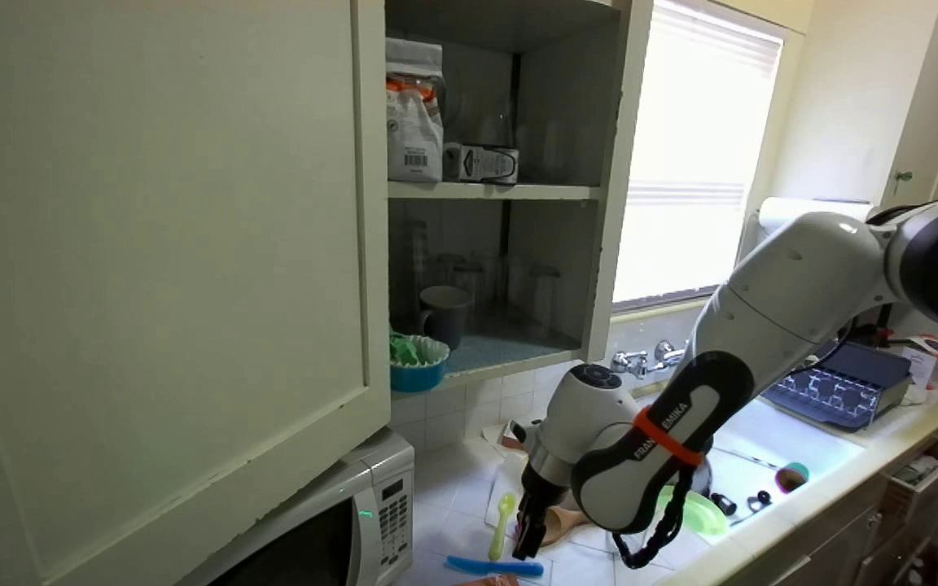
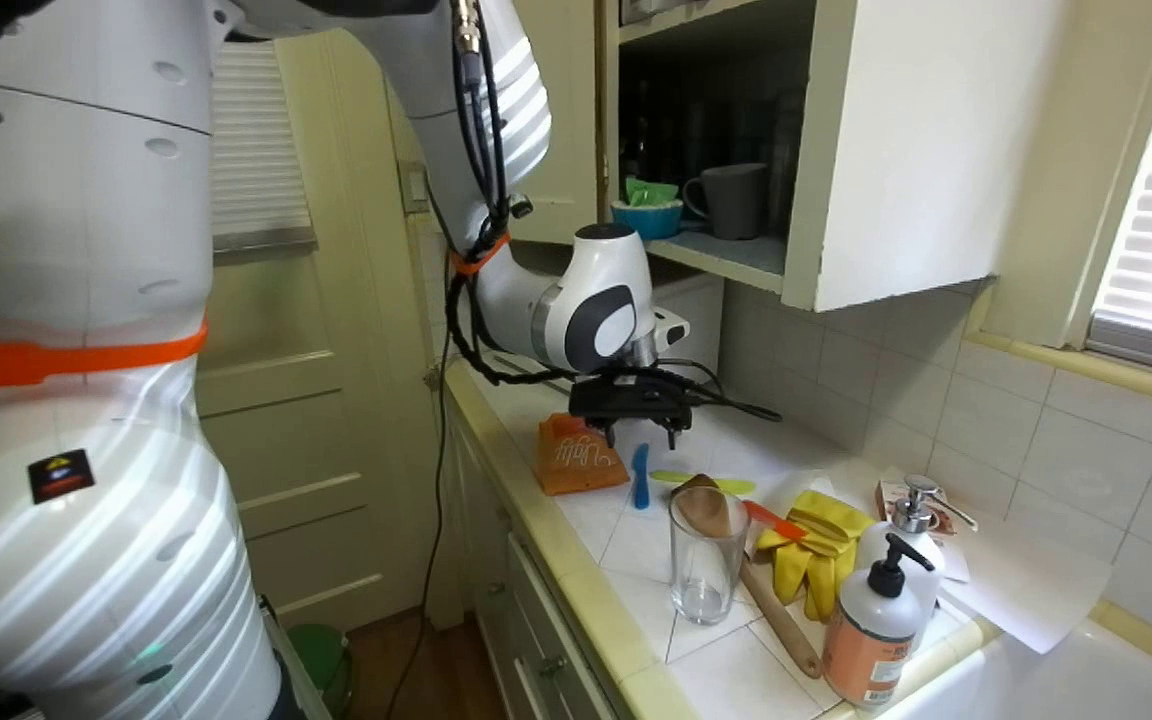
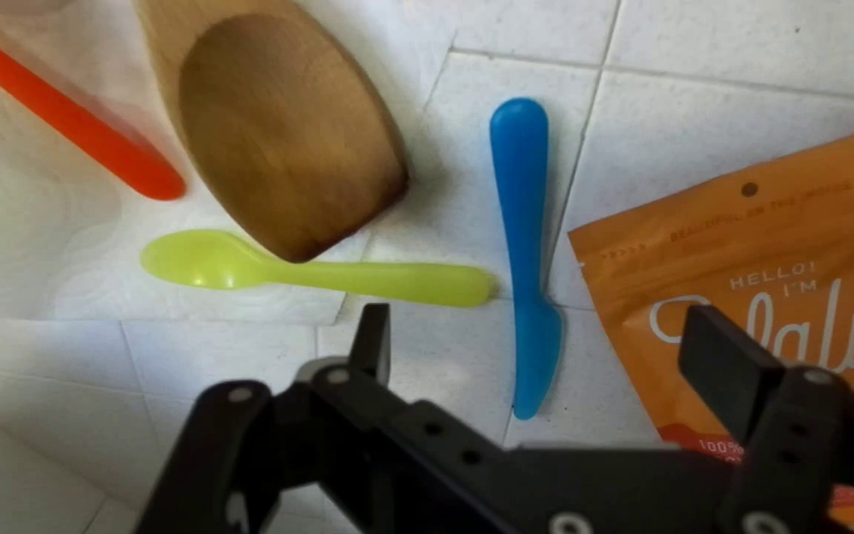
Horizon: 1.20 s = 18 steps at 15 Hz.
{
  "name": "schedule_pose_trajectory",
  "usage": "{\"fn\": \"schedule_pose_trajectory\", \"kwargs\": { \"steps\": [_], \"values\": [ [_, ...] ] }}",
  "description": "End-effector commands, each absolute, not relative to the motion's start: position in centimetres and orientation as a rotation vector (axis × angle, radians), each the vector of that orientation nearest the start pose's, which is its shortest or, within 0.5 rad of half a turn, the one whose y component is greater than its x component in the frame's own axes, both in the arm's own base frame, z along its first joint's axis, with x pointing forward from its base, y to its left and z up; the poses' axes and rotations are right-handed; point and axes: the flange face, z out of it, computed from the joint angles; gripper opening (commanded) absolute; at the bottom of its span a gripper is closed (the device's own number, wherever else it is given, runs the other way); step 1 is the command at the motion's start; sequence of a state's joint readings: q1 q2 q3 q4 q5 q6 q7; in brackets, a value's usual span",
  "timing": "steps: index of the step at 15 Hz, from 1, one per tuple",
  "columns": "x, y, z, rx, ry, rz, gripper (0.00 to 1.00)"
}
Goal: Put the blue knife inside the glass cup.
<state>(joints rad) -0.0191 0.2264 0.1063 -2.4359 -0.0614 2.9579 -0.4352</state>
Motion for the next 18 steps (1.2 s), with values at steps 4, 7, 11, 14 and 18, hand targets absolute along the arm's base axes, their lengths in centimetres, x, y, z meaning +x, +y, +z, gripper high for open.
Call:
{"fn": "schedule_pose_trajectory", "kwargs": {
  "steps": [4,7,11,14,18],
  "values": [
    [55.0,5.0,21.3,-2.982,-0.937,-0.387,0.88],
    [55.1,5.0,19.9,-2.961,-0.942,-0.317,0.78],
    [54.8,6.0,18.3,-2.932,-0.986,-0.153,0.55],
    [54.9,5.6,17.8,-2.952,-0.979,-0.090,0.47],
    [54.9,4.7,17.8,-2.971,-0.961,-0.085,0.48]
  ]
}}
